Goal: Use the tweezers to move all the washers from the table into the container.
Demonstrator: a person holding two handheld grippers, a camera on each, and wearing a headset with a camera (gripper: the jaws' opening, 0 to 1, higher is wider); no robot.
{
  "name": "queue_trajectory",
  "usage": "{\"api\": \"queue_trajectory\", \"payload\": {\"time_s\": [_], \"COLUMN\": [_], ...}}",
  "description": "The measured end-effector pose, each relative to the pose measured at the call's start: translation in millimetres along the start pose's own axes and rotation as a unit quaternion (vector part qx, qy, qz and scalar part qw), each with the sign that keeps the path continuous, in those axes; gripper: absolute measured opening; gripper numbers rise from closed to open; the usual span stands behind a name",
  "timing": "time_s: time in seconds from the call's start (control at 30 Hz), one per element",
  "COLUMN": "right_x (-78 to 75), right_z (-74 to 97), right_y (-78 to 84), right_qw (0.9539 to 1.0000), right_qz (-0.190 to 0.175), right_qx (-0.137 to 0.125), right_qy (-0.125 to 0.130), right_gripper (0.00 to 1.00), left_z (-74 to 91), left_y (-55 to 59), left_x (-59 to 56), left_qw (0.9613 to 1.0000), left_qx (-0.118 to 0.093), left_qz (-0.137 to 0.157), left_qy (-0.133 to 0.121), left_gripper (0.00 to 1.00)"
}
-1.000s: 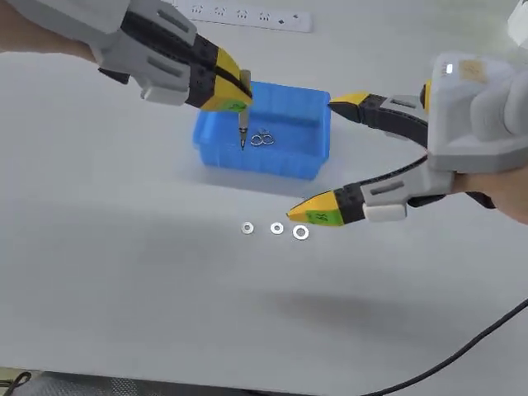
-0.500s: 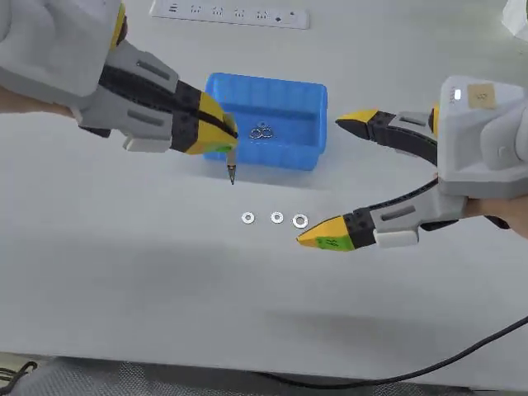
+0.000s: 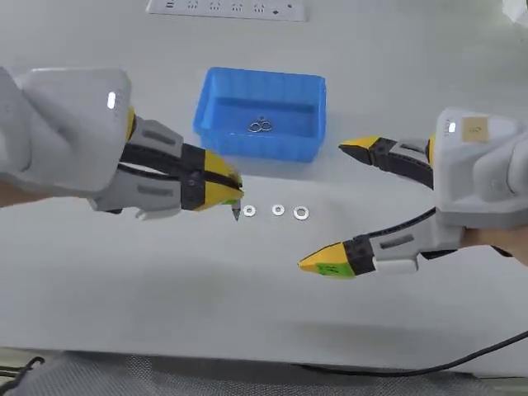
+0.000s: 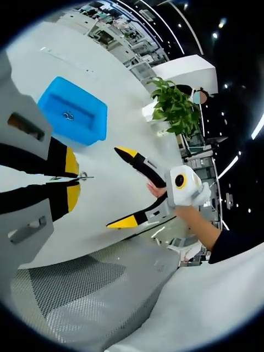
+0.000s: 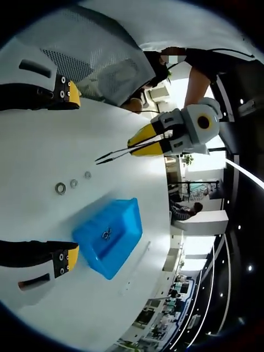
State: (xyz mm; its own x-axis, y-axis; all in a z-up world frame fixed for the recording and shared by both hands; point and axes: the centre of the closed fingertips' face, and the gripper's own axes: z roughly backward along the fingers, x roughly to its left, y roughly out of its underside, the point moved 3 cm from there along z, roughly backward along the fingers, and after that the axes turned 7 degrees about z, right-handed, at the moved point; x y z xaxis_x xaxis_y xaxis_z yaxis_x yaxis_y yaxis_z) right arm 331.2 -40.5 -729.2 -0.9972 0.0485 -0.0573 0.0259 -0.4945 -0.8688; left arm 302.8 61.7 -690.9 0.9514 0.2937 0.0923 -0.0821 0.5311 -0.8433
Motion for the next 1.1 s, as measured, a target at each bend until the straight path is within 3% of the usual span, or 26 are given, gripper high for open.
{"api": "queue_trajectory", "payload": {"time_s": [0.13, 0.37, 0.7, 1.1], "right_x": [2.0, 7.2, 5.3, 4.9], "right_z": [1.1, 2.6, 2.4, -1.0], "right_y": [14.8, 17.0, 19.3, 14.0], "right_qw": [0.9999, 0.9997, 0.9995, 0.9994], "right_qz": [-0.010, -0.023, -0.031, -0.034], "right_qx": [0.004, 0.004, 0.006, 0.002], "right_qy": [-0.004, -0.003, -0.001, -0.002], "right_gripper": [1.00, 1.00, 0.98, 0.98], "left_z": [-0.6, -1.2, -9.0, -13.2], "left_y": [-2.9, -7.9, -4.3, 1.3], "left_x": [-1.1, 10.9, 19.4, 21.8], "left_qw": [0.9999, 0.9992, 0.9992, 0.9987], "left_qx": [-0.011, -0.031, -0.031, -0.028], "left_qz": [0.002, 0.008, 0.018, 0.040], "left_qy": [-0.005, -0.023, -0.019, -0.014], "left_gripper": [0.06, 0.06, 0.06, 0.07]}}
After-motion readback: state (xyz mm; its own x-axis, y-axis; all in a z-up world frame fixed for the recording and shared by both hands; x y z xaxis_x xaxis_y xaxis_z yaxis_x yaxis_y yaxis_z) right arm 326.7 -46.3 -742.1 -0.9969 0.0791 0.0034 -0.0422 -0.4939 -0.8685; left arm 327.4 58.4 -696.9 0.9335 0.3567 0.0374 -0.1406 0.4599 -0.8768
